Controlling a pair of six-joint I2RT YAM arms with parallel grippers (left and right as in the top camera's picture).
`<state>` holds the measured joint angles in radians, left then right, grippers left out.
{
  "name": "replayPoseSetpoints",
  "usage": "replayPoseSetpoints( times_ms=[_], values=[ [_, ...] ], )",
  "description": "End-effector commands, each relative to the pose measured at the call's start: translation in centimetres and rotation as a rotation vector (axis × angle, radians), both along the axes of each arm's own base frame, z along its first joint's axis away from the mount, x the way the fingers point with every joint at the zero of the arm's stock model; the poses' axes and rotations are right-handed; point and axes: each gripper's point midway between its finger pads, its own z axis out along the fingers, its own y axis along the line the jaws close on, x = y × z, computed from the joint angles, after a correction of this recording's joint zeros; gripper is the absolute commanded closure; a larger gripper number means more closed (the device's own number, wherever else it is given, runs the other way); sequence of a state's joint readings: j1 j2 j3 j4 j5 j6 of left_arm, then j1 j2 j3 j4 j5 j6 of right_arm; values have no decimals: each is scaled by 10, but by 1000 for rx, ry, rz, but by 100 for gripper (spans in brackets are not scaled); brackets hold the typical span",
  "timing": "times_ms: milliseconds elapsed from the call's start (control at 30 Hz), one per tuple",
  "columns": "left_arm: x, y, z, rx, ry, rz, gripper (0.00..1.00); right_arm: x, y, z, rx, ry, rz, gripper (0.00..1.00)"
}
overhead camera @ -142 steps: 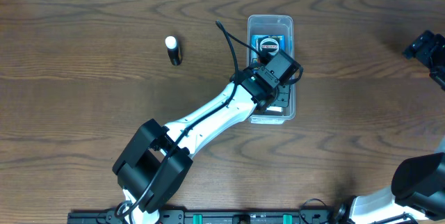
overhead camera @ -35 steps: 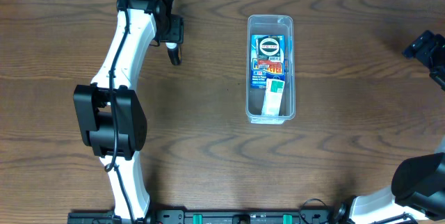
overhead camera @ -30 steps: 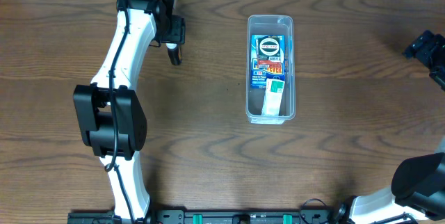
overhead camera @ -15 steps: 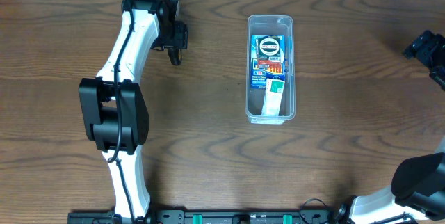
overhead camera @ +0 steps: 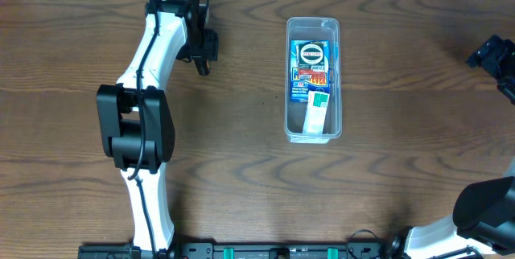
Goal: Pack container
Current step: 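Lower the left gripper and grasp the dark bottle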
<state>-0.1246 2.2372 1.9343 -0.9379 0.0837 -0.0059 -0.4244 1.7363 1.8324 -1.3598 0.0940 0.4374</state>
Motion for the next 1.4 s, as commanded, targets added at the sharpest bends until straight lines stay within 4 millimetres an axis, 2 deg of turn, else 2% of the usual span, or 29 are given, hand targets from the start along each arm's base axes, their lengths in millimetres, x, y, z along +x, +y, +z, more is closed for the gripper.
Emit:
replayPoseSetpoints(
  times_ms=[0,67,167,233,500,767,867,1000,1100,1233,1367],
  values=[
    [-1,-1,-4,-9,12,2,39,0,-2,-2,1,3,-16,1],
    [-1,-1,-4,-9,12,2,39,0,-2,-2,2,4,-16,1],
    [-1,-1,-4,-9,12,2,49,0,-2,-2,1,3,-16,1],
    [-1,-1,-4,-9,13,2,50,0,-2,-2,2,4,-16,1],
    [-1,-1,-4,-9,12,2,66,0,-2,-2,2,4,-16,1],
    [-1,-1,-1,-9,6,2,69,0,-2,-2,1,4,-16,1],
    [0,-1,7,-11,-10,1,69,0,-2,-2,1,3,-16,1],
    [-1,-3,33,-18,-55,-3,69,0,-2,-2,1,4,-16,1],
    [-6,-7,61,-25,-102,-13,69,0,-2,-2,1,4,-16,1],
    [-18,-24,108,-51,-181,-25,69,0,-2,-2,2,4,-16,1],
    [-35,-51,156,-97,-269,-35,69,0,-2,-2,1,3,-16,1]
  ],
)
